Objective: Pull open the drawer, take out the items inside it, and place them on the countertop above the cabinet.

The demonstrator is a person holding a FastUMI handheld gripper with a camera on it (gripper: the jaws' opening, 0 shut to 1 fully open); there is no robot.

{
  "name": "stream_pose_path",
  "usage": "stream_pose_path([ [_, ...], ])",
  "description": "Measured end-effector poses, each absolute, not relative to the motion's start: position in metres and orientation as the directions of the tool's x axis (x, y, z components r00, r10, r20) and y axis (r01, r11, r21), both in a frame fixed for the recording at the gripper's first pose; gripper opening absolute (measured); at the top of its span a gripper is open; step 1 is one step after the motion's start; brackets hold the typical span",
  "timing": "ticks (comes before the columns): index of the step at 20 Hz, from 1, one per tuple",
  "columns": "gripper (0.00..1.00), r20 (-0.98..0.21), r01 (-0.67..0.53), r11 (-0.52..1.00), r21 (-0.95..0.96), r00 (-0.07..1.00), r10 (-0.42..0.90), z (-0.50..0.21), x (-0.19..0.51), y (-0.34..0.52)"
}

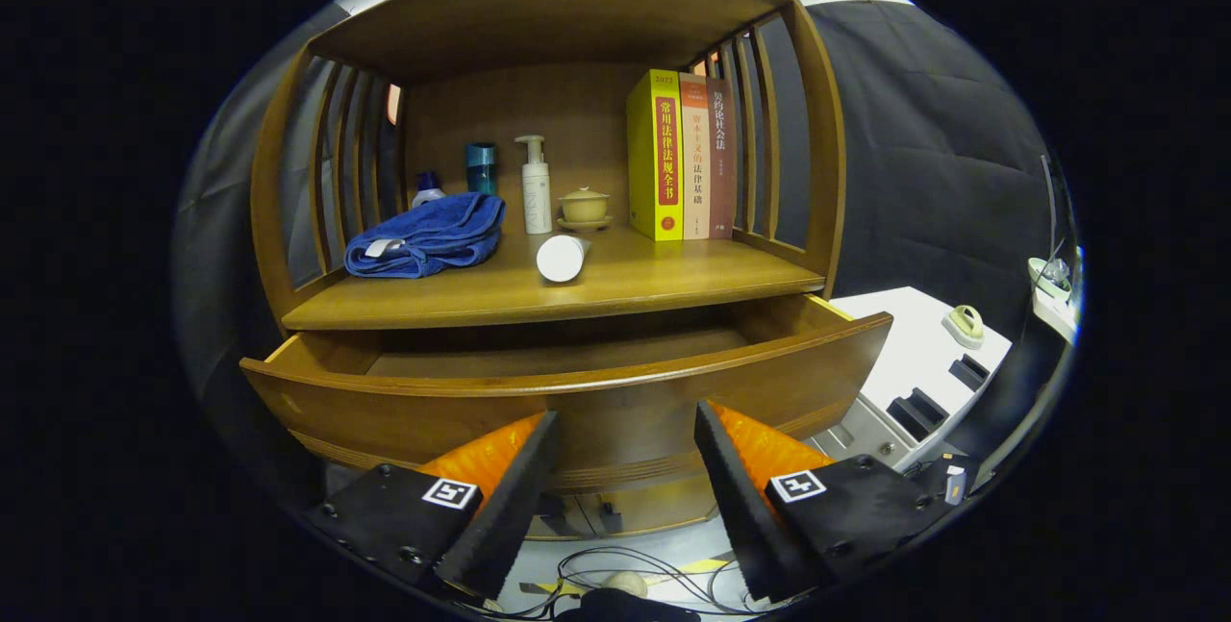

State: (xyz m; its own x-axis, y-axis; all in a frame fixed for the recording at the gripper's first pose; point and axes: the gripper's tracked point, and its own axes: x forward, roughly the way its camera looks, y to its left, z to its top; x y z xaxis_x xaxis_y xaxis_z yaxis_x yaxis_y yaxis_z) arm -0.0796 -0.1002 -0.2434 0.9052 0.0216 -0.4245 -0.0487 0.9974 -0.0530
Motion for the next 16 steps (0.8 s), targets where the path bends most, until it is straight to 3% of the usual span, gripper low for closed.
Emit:
stream_pose_path([
  [16, 0.94, -0.422, -0.023, 0.999, -0.037, 0.907, 0.005, -0.263, -0.021, -0.09],
])
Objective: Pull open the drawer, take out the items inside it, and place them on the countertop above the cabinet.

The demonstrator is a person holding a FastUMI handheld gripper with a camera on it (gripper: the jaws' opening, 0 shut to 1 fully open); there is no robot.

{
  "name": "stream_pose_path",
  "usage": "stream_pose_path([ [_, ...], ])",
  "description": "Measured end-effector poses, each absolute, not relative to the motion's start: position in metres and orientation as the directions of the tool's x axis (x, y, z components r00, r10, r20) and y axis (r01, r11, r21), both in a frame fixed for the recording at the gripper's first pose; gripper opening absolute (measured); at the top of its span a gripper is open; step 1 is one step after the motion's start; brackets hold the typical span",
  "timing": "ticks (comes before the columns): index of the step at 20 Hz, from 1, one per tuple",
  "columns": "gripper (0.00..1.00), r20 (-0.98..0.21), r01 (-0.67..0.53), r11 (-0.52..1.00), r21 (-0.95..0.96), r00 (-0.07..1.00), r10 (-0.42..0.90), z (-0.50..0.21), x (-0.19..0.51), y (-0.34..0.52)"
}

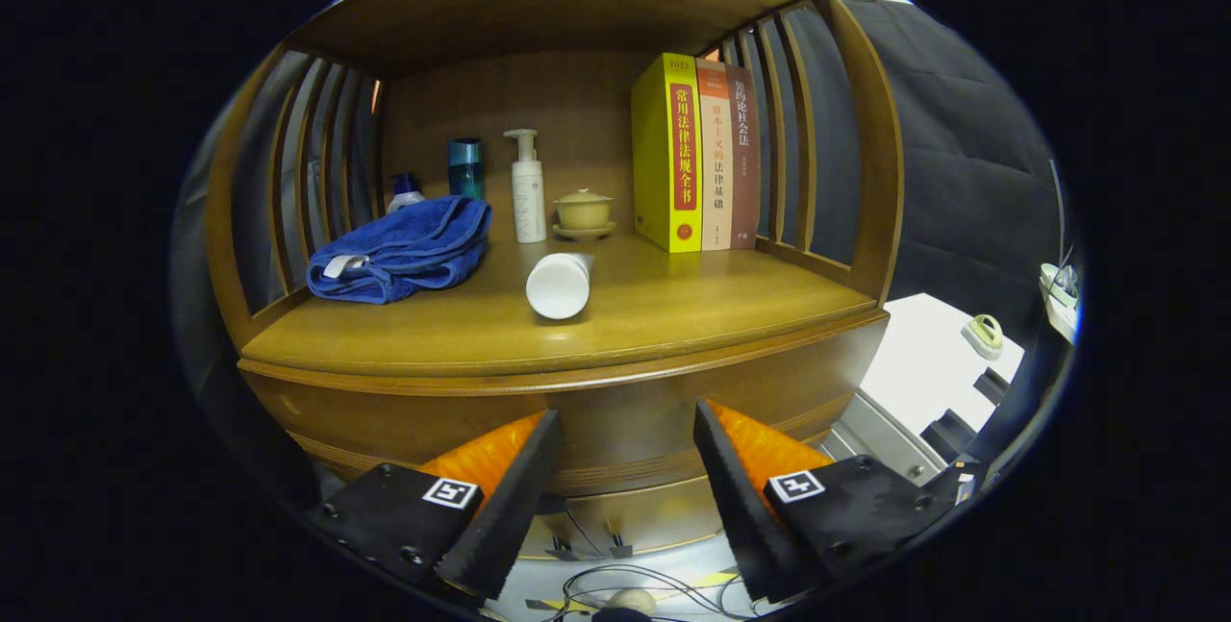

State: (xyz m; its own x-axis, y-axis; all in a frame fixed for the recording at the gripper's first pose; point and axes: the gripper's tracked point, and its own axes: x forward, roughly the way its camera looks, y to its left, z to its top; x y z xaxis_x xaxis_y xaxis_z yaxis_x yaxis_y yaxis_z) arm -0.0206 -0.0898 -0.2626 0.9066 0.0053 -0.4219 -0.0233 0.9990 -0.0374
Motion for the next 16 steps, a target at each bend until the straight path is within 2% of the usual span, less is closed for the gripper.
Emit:
stream_pose_path([
  [5, 0.96, -0.409, 0.069, 0.997, 0.025, 0.911, -0.052, -0.238, -0.029, -0.095],
  [9, 0.96, -0.365, 0.08, 0.99, 0.113, 0.93, -0.034, -0.177, -0.04, -0.087],
  [16, 0.97, -0.225, 0.016, 0.999, -0.03, 0.974, -0.023, -0.048, -0.048, -0.075],
])
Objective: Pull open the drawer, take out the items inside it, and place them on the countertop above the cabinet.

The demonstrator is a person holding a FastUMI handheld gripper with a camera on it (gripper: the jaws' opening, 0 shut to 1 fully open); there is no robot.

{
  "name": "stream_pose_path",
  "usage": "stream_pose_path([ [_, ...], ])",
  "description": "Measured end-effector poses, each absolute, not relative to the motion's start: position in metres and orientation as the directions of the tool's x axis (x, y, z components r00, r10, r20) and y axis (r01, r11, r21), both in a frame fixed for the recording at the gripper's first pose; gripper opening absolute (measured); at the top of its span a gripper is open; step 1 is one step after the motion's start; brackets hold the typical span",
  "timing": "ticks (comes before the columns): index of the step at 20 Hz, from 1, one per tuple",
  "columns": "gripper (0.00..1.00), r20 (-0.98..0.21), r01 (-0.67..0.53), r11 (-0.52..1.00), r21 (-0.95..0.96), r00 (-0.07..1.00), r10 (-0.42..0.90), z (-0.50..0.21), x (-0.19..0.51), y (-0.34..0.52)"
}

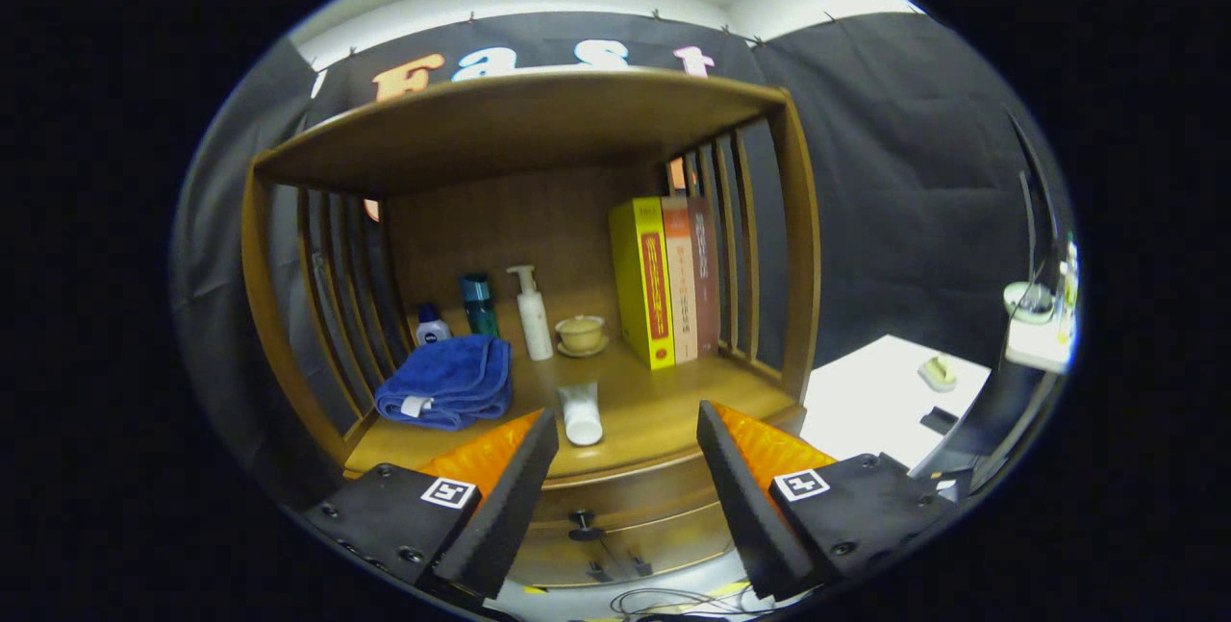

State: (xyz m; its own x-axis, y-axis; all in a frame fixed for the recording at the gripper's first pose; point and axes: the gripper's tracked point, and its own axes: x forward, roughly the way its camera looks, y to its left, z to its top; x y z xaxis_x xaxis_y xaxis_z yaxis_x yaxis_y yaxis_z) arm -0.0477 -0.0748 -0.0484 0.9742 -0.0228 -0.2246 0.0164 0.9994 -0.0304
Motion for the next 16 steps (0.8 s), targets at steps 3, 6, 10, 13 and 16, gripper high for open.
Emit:
stream_pose_path([
  [3, 0.97, -0.189, -0.013, 0.998, -0.069, 0.982, 0.0, -0.014, -0.052, -0.06],
  [6, 0.97, -0.183, -0.019, 0.997, -0.074, 0.983, 0.005, 0.004, -0.059, -0.051],
  [10, 0.97, -0.144, -0.054, 0.998, -0.03, 0.988, 0.049, 0.034, -0.065, -0.03],
  [13, 0.97, -0.141, -0.052, 0.998, -0.032, 0.989, 0.047, 0.036, -0.066, -0.029],
  [16, 0.97, -0.147, -0.058, 0.998, -0.028, 0.988, 0.053, 0.034, -0.064, -0.024],
])
